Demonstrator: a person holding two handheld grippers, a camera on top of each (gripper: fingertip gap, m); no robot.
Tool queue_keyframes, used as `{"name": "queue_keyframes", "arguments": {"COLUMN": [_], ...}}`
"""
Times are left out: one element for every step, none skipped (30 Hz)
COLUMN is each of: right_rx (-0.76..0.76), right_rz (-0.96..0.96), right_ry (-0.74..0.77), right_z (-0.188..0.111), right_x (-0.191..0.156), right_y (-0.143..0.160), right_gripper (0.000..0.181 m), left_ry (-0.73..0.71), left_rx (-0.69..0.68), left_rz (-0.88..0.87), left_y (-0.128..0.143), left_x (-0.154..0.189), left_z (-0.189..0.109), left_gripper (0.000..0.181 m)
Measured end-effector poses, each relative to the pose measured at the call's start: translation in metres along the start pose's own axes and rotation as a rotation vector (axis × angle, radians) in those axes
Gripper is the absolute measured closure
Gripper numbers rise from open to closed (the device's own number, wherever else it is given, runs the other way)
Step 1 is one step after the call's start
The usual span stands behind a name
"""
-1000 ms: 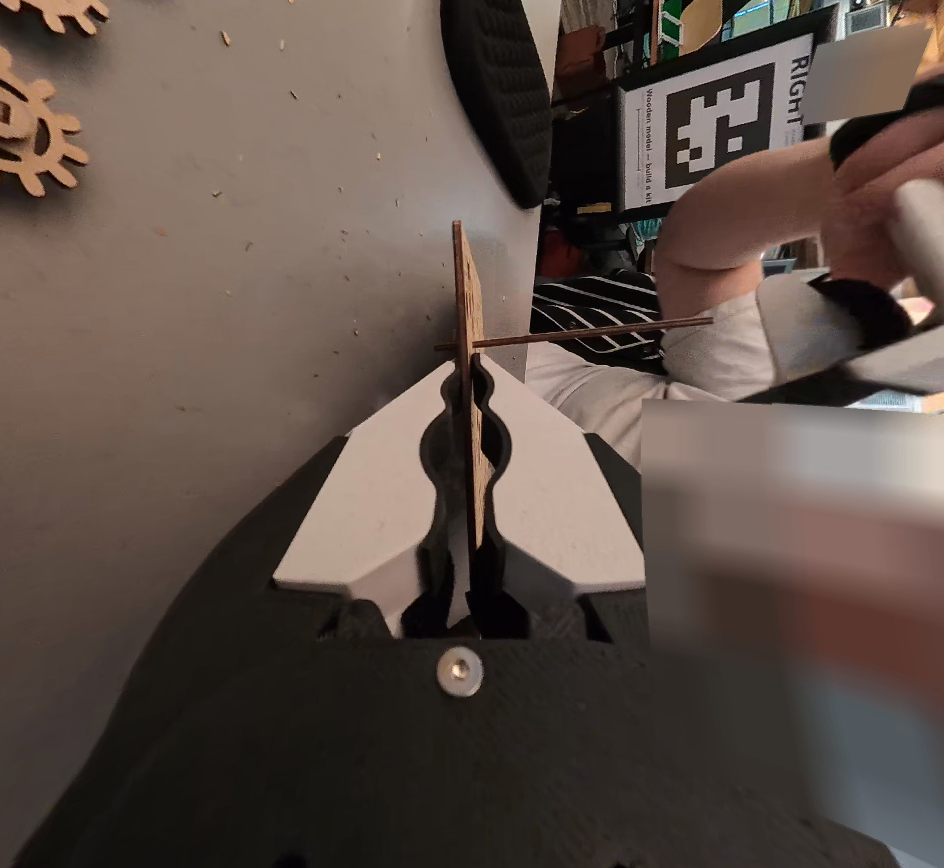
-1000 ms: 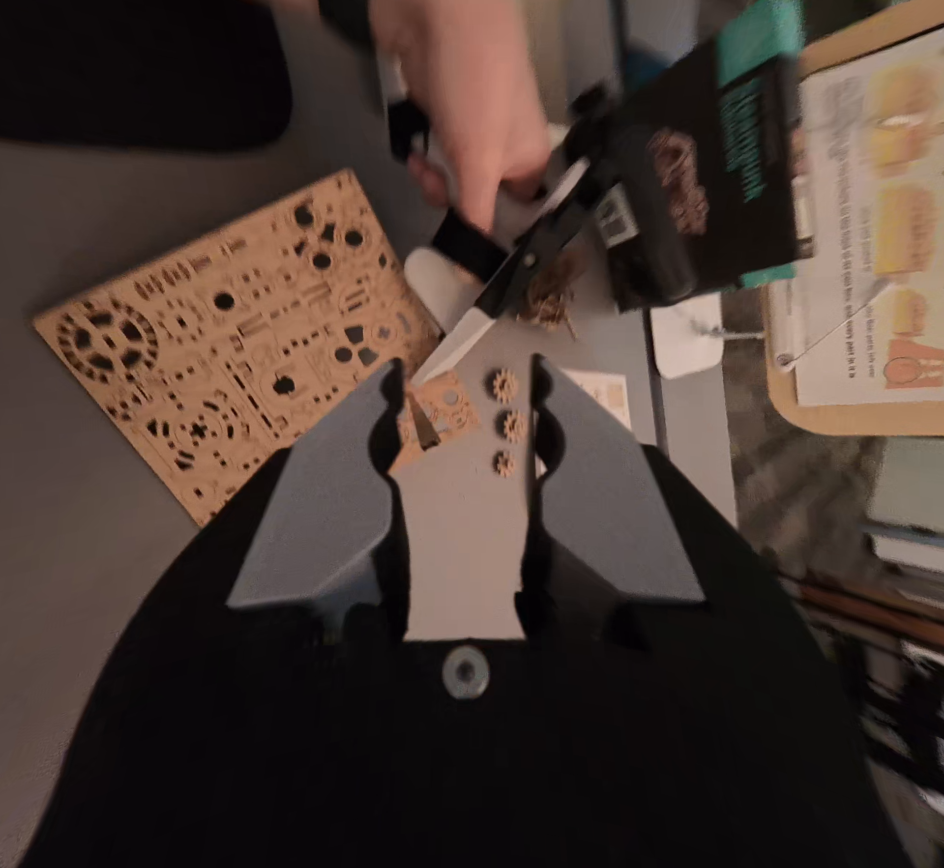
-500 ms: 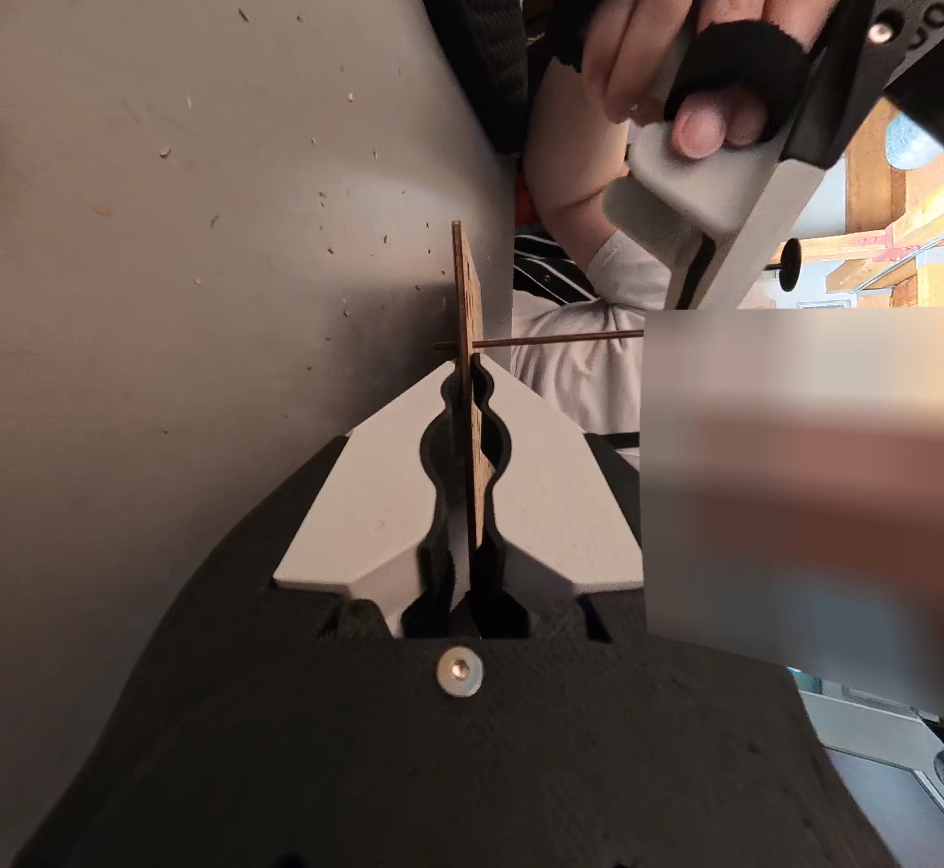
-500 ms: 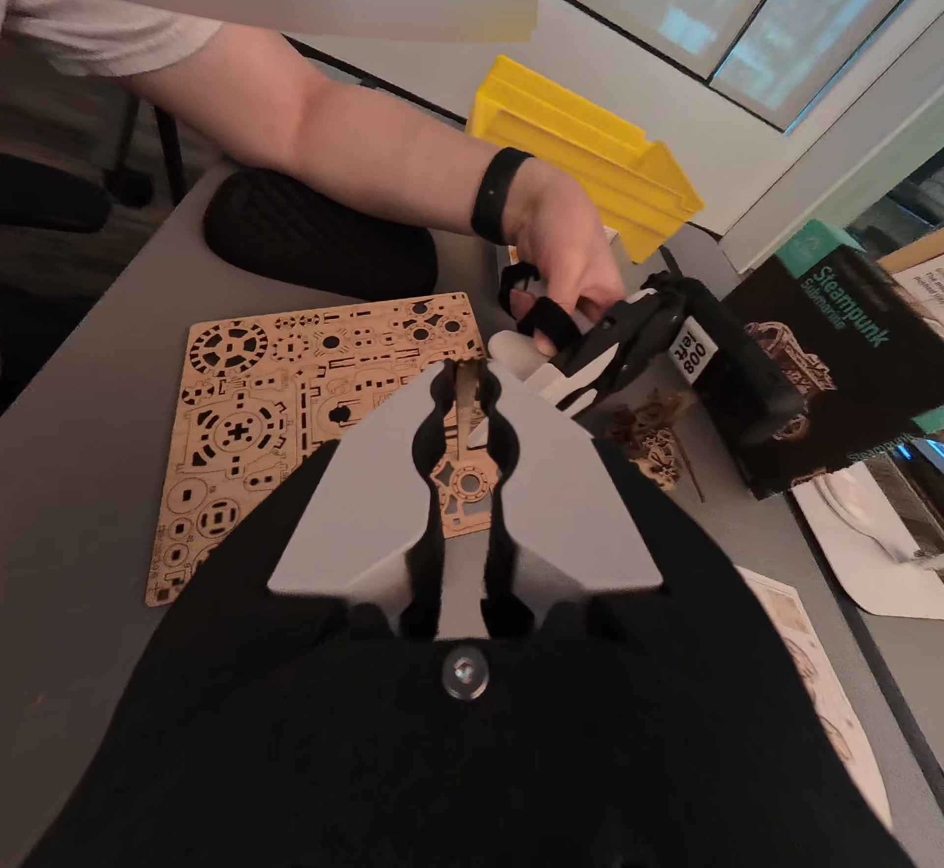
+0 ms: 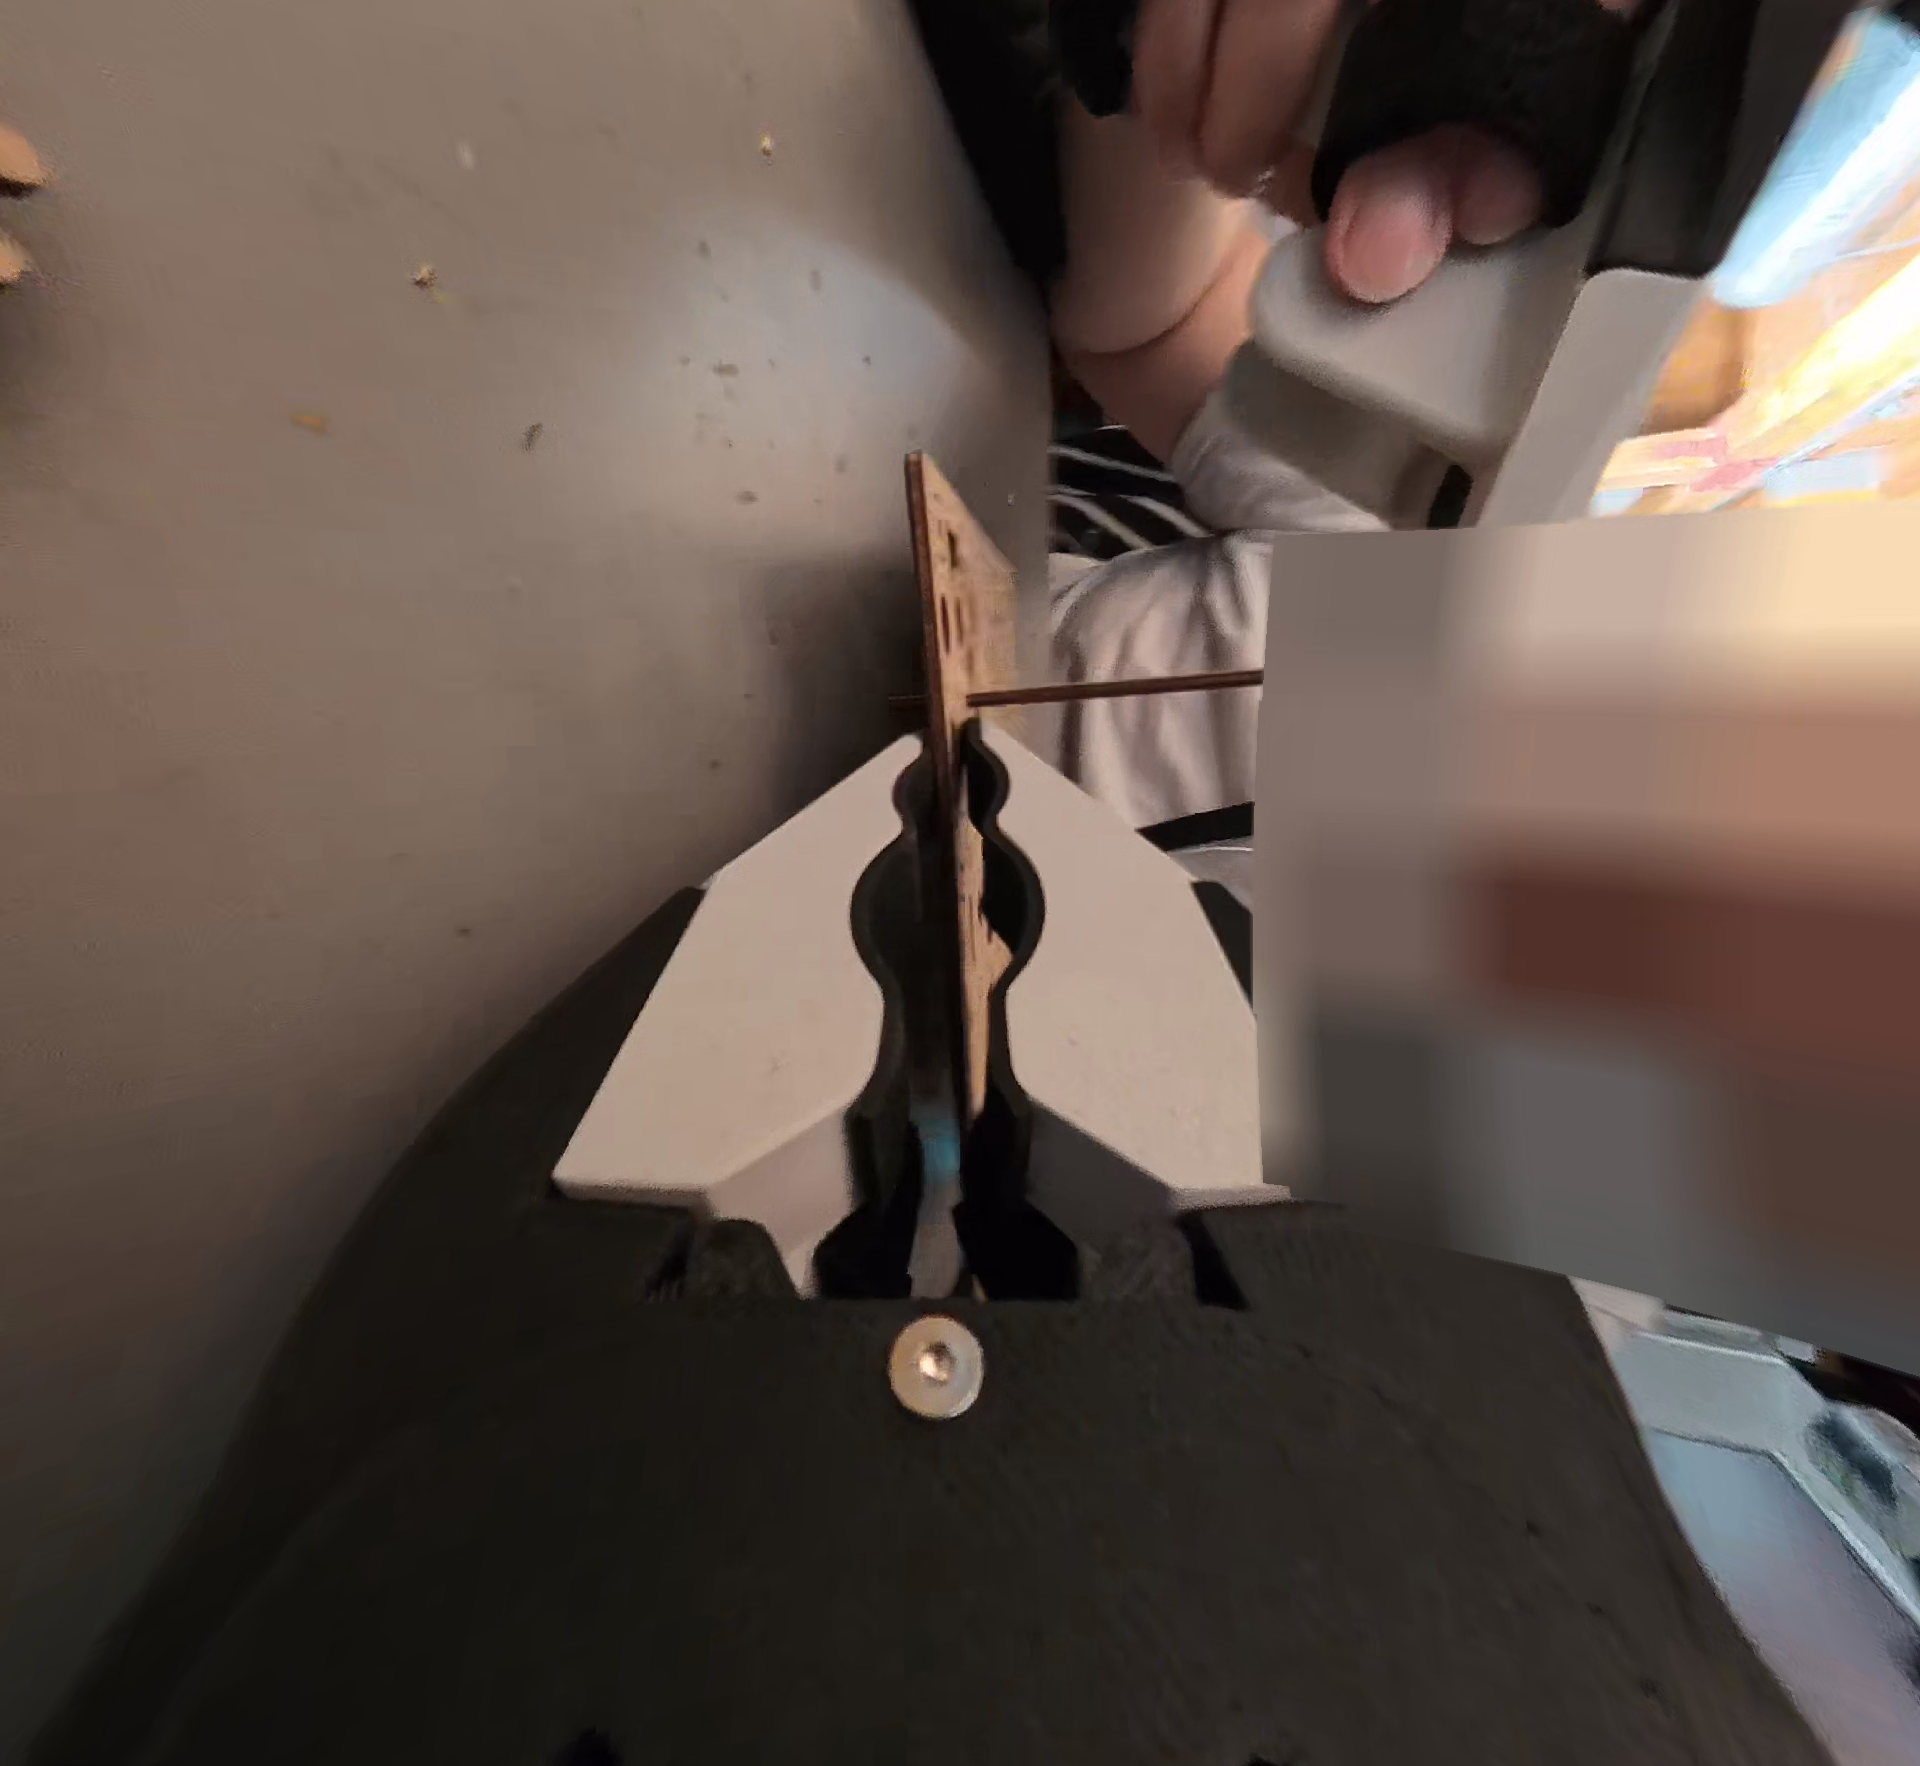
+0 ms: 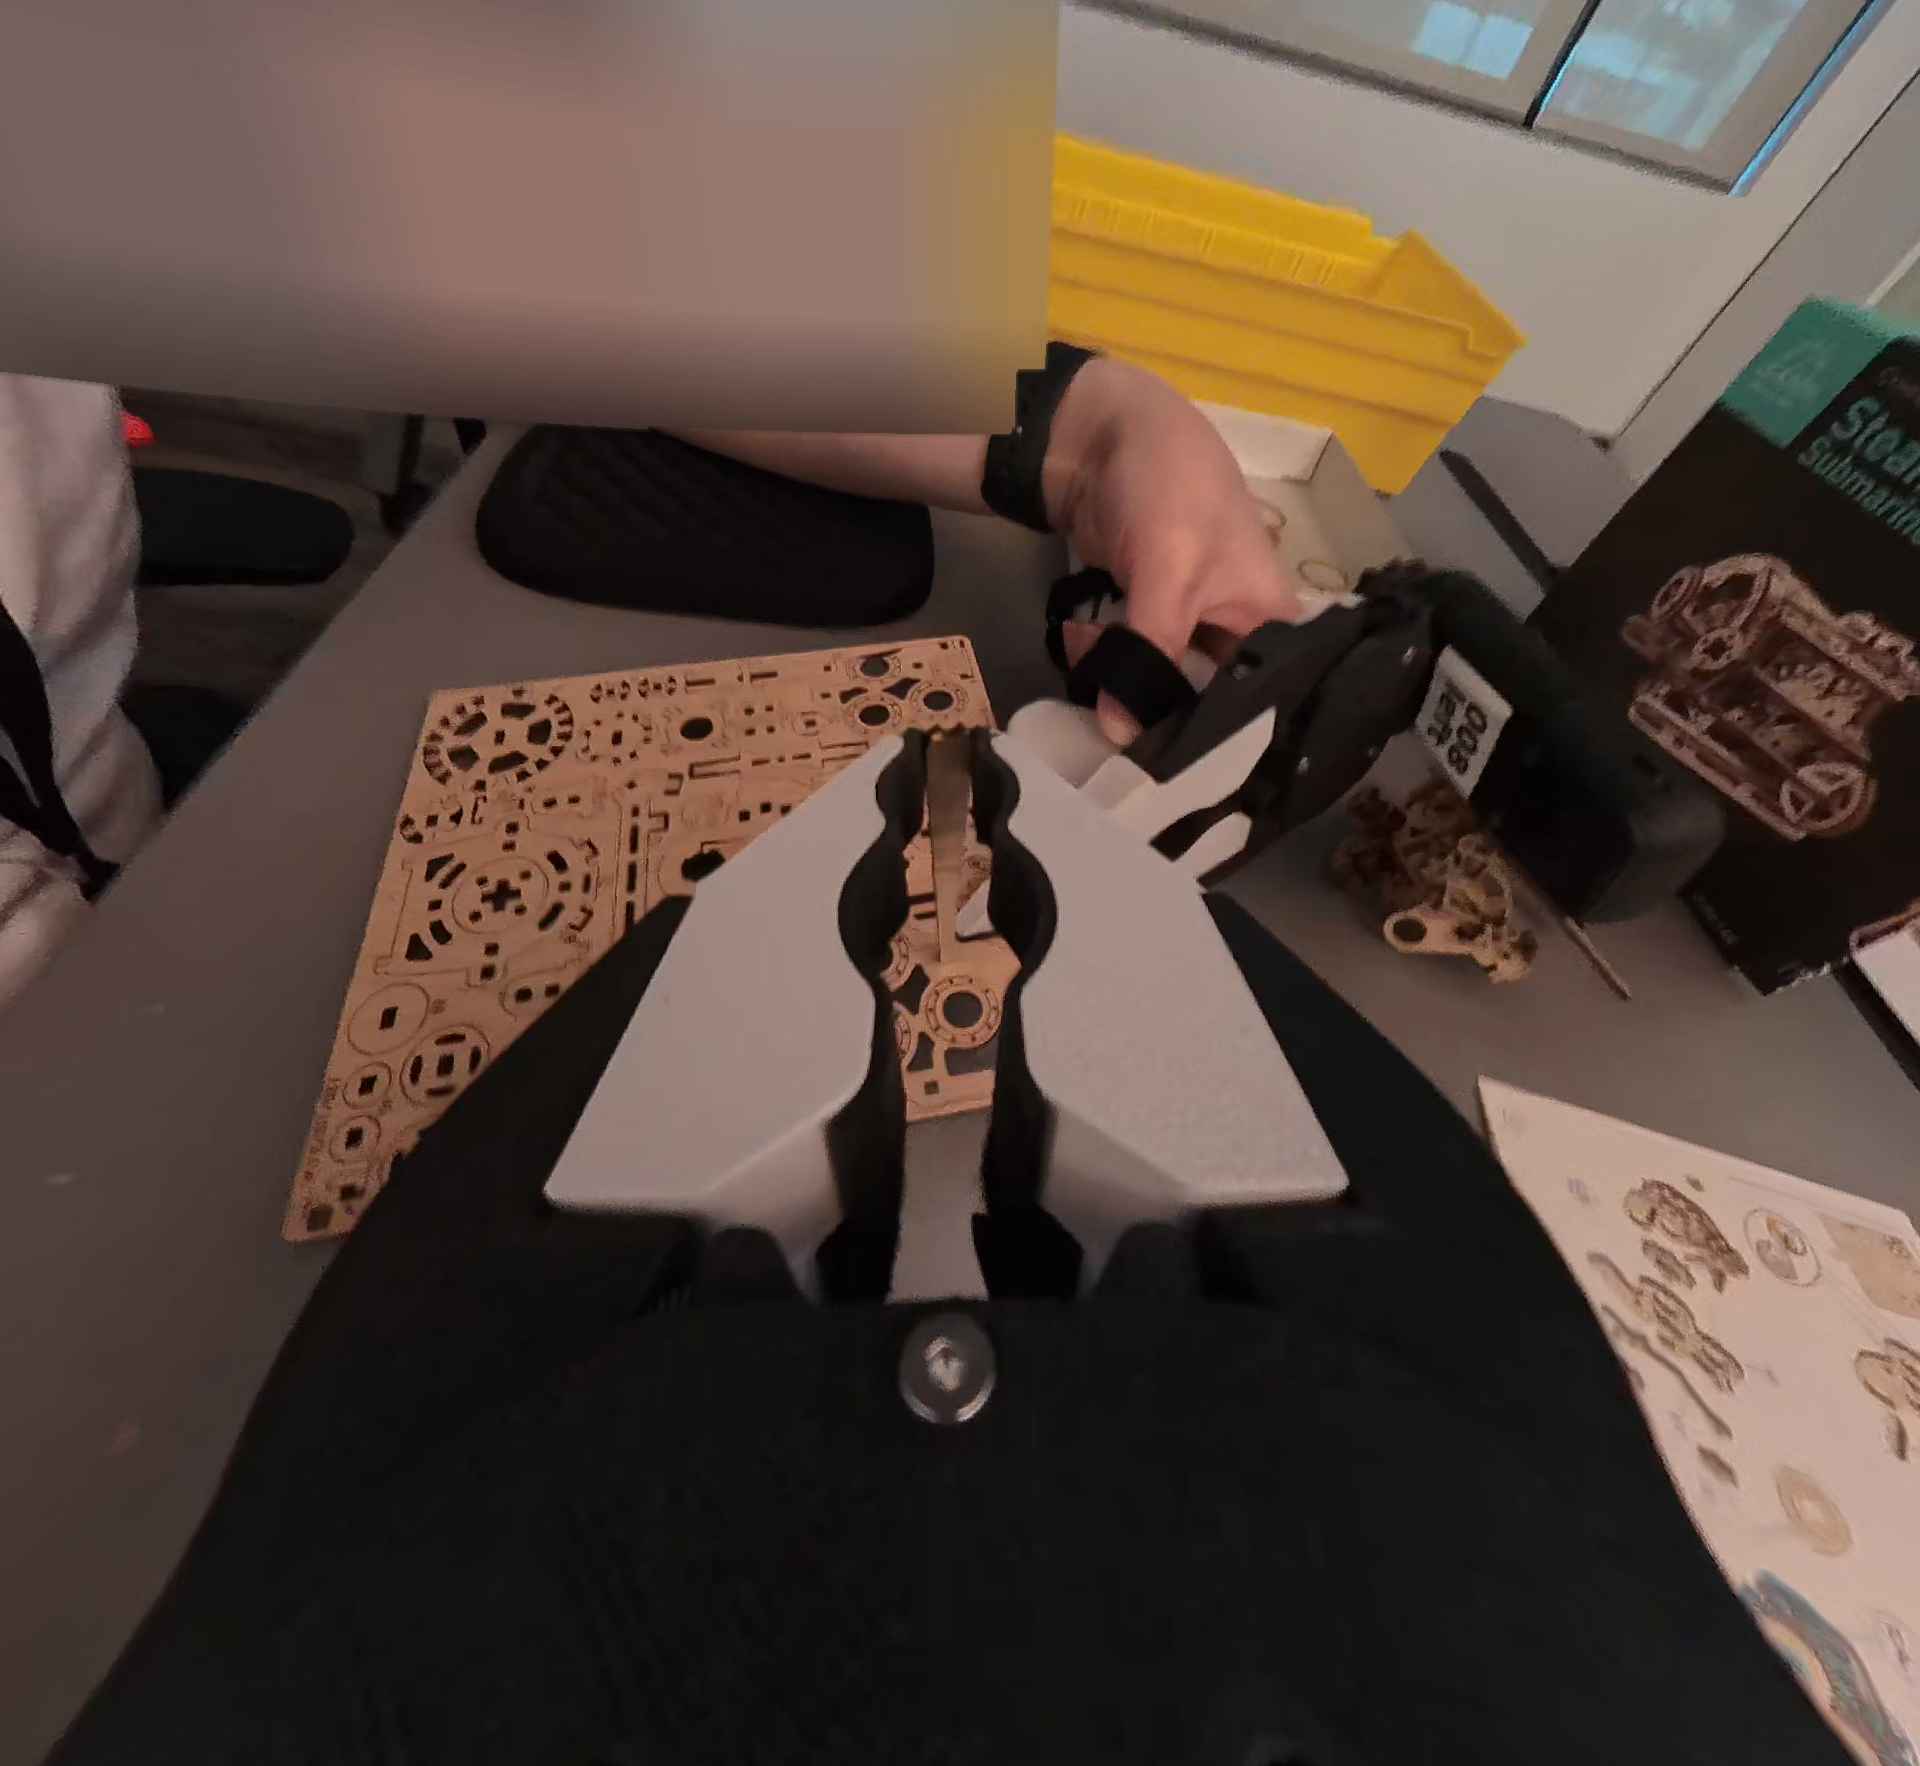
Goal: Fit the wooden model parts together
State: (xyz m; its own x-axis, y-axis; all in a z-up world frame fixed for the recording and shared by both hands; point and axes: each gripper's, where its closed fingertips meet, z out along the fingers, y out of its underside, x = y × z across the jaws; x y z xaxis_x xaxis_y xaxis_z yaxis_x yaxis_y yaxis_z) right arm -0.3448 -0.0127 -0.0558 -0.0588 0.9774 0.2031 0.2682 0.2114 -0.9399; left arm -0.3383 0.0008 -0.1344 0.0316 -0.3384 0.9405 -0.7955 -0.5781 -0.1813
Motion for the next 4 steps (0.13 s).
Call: {"name": "queue_keyframes", "arguments": {"right_rx": [-0.034,-0.041,-0.027,-0.002], "right_rz": [-0.013,-0.033,-0.046,-0.045], "right_ry": [0.012,0.019,0.016,0.010], "right_z": [0.0018,0.0013,-0.0007,-0.0033], "right_x": [0.0004,0.0001,-0.0016,-0.0035], "right_y": [0.0069,0.0078,0.0046,0.0001], "right_gripper": [0.174,0.174,0.174,0.174], "left_ry": [-0.047,-0.058,-0.036,-0.004], "left_rx": [-0.008,-0.006,-0.008,-0.009], "left_rz": [0.018,0.039,0.043,0.038], "left_y": [0.0015,0.0022,0.0027,0.0021], "left_x": [-0.0090,-0.0112,-0.0078,-0.0022], "left_z": [0.0006,0.0021,0.0037,0.0040], "left_gripper": [0.175,0.174,0.174,0.176]}}
